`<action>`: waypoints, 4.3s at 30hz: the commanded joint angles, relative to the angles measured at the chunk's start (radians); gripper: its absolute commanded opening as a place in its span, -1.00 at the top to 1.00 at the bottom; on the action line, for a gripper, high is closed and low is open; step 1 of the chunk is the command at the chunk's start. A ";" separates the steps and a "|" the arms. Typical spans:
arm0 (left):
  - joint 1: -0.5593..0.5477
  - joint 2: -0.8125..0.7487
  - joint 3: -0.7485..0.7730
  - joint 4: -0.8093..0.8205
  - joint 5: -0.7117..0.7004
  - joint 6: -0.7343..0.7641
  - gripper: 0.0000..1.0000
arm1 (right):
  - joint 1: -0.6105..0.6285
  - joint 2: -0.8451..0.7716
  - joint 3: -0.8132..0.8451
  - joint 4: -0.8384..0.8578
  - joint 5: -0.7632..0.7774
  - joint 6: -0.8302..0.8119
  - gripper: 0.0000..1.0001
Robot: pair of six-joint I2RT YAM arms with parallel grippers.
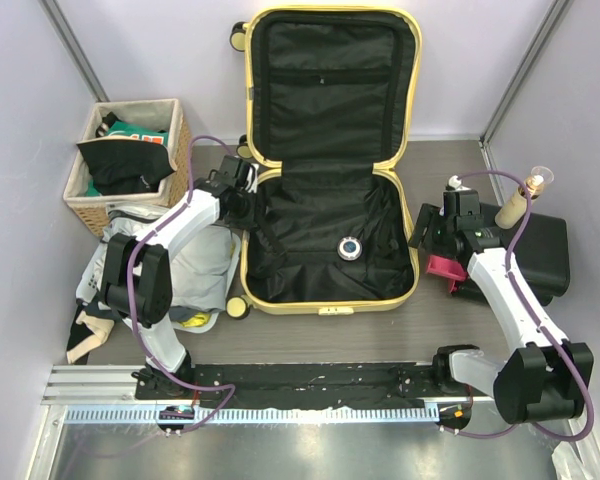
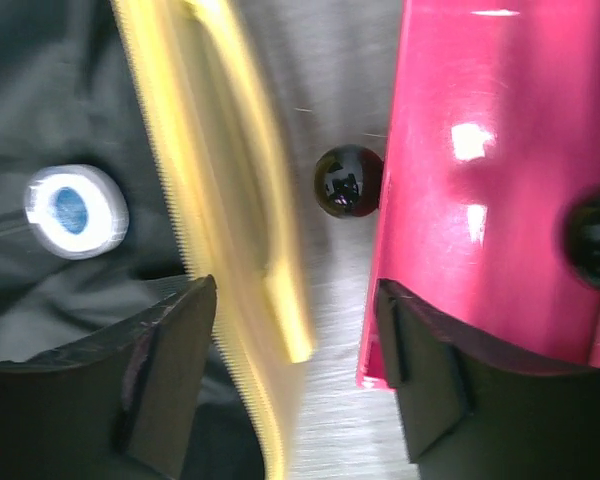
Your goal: Open, take out, and arrange the luggage
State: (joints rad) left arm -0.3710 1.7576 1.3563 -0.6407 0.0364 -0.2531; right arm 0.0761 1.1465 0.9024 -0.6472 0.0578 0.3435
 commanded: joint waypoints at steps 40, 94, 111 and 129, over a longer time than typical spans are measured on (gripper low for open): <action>-0.082 0.011 -0.005 -0.083 0.048 0.084 1.00 | 0.475 0.456 0.173 0.313 0.102 -0.084 -0.75; -0.086 0.028 -0.002 -0.083 0.071 0.081 1.00 | 0.001 0.012 0.064 -0.100 0.224 -0.138 0.54; -0.097 0.034 0.001 -0.086 0.072 0.080 1.00 | -0.002 0.004 0.093 -0.137 0.284 -0.136 -0.72; -0.101 0.036 -0.002 -0.088 0.063 0.084 1.00 | -0.002 0.149 0.253 0.081 -0.012 -0.061 0.09</action>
State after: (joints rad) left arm -0.4107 1.7683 1.3739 -0.6655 -0.0410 -0.2489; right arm 0.0765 1.2057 1.1049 -0.6659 0.0551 0.2611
